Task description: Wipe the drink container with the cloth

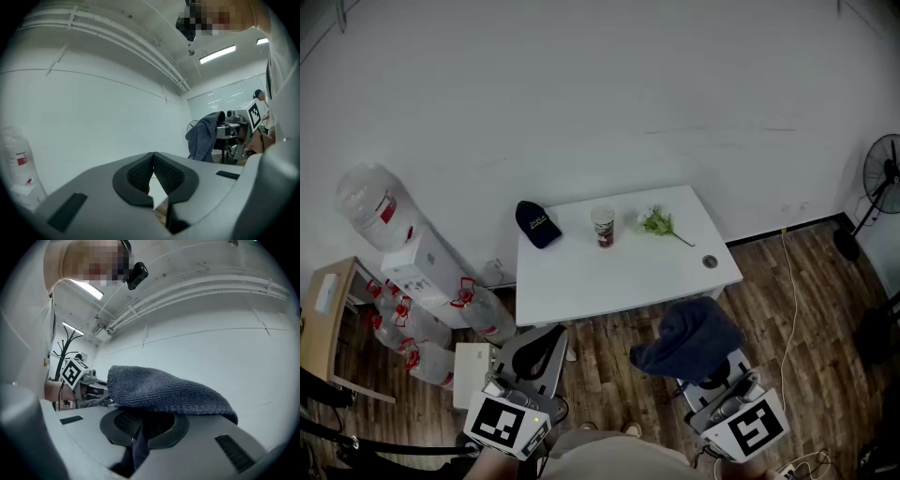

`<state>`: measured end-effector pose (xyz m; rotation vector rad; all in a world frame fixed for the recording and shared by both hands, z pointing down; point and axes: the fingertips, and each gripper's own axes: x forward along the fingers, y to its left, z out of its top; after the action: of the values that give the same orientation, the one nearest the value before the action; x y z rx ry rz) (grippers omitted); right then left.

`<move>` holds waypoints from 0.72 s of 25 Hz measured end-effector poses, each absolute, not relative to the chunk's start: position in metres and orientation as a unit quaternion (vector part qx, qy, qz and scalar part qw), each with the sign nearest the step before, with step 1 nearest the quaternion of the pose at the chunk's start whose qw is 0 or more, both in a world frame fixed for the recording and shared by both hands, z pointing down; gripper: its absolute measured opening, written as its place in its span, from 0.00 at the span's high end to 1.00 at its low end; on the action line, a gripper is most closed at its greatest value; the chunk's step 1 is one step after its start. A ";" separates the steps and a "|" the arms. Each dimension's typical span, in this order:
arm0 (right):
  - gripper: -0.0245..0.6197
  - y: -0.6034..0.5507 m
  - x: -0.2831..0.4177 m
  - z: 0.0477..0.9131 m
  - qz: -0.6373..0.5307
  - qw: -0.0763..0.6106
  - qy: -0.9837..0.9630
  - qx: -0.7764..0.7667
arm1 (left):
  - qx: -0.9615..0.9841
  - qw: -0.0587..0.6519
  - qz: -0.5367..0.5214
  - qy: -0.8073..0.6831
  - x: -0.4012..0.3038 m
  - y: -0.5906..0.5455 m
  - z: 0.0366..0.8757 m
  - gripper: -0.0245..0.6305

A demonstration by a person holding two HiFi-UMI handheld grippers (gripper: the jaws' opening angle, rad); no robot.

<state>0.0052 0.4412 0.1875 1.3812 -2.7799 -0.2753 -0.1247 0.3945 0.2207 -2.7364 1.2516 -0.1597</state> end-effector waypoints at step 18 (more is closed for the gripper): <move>0.89 0.431 0.043 0.210 -0.073 0.037 -0.892 0.445 | -0.908 0.079 -0.076 0.404 -0.083 0.392 0.234 0.93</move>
<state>0.0433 0.4310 0.2096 1.3655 -2.7386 -0.2254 -0.0827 0.3925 0.2336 -2.7193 1.2081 -0.2286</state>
